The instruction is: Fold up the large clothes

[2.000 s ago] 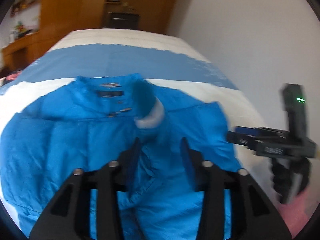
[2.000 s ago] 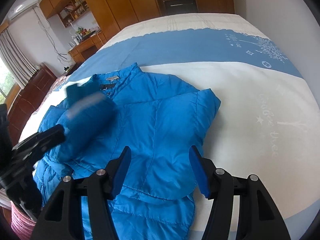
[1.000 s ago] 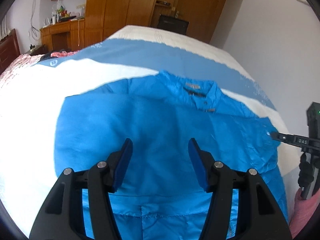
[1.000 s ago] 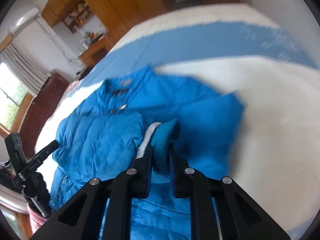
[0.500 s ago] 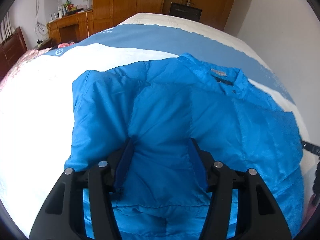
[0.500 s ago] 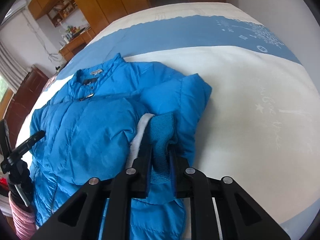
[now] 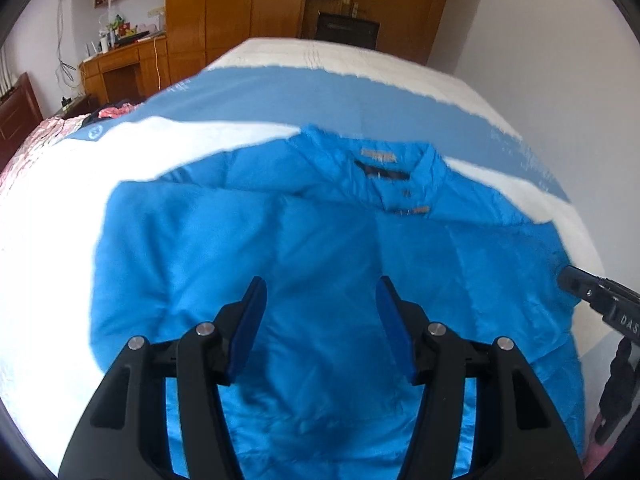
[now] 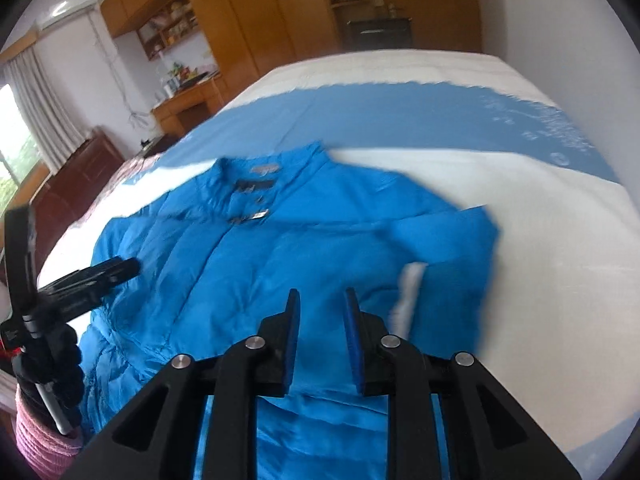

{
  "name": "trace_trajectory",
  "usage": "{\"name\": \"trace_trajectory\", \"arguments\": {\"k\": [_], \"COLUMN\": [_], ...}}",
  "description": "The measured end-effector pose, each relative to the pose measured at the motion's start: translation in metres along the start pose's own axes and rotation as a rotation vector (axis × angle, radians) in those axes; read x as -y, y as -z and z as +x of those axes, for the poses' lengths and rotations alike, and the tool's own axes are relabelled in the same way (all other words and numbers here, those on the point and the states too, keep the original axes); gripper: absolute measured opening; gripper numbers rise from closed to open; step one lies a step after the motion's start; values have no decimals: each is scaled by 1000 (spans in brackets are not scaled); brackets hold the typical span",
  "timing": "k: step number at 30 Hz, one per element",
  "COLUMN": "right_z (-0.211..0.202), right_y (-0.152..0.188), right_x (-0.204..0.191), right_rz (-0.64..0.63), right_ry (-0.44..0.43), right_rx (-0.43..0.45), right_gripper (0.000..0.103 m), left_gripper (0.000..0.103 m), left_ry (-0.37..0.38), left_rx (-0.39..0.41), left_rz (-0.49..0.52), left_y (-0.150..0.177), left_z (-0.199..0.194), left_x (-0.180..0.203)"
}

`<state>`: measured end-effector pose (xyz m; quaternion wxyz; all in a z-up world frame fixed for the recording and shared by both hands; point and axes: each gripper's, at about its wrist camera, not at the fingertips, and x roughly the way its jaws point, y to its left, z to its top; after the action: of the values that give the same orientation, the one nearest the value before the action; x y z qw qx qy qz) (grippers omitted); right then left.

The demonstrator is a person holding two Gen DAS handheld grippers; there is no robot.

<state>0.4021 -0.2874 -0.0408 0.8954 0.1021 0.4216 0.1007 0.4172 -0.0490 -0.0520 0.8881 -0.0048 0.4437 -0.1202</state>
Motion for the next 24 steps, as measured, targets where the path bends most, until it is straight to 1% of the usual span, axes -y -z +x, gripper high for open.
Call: {"name": "trace_trajectory", "arguments": {"k": [2, 4, 6, 9, 11, 12, 13, 15, 16, 18, 19, 20, 24], "right_z": [19, 33, 40, 39, 29, 23, 15, 6, 6, 15, 26, 35, 41], "right_y": [6, 14, 19, 21, 22, 21, 20, 18, 19, 23, 26, 30, 34], "right_x": [-4, -3, -3, -6, -5, -6, -7, -15, -17, -21, -22, -22, -26], "right_rz": [-17, -22, -29, -40, -26, -17, -17, -40, -46, -60, -65, -69, -105], "right_ry": [42, 40, 50, 69, 52, 30, 14, 16, 10, -2, 15, 23, 50], "right_rx": [-39, -76, -84, -81, -65, -50, -29, -2, -7, -47, -77, -87, -73], "right_gripper": [23, 20, 19, 19, 19, 22, 22, 23, 23, 23, 21, 21, 21], "left_gripper": [57, 57, 57, 57, 56, 56, 57, 57, 57, 57, 59, 59, 59], "left_ry": [-10, -5, -2, -19, -46, -36, -9, -3, -9, -26, -31, -22, -48], "left_rx": [-29, -34, -39, -40, -27, -14, 11, 31, 34, -1, -30, -28, -24], "left_rz": [11, 23, 34, 39, 33, 28, 29, 41, 50, 63, 59, 55, 84], "left_y": [5, 9, 11, 10, 11, 13, 15, 18, 20, 23, 27, 28, 29], "left_z": [14, 23, 28, 28, 18, 11, 1, -9, -9, 4, 17, 21, 26], "left_x": [1, -1, -1, 2, 4, 5, 7, 10, 12, 12, 8, 6, 10]}}
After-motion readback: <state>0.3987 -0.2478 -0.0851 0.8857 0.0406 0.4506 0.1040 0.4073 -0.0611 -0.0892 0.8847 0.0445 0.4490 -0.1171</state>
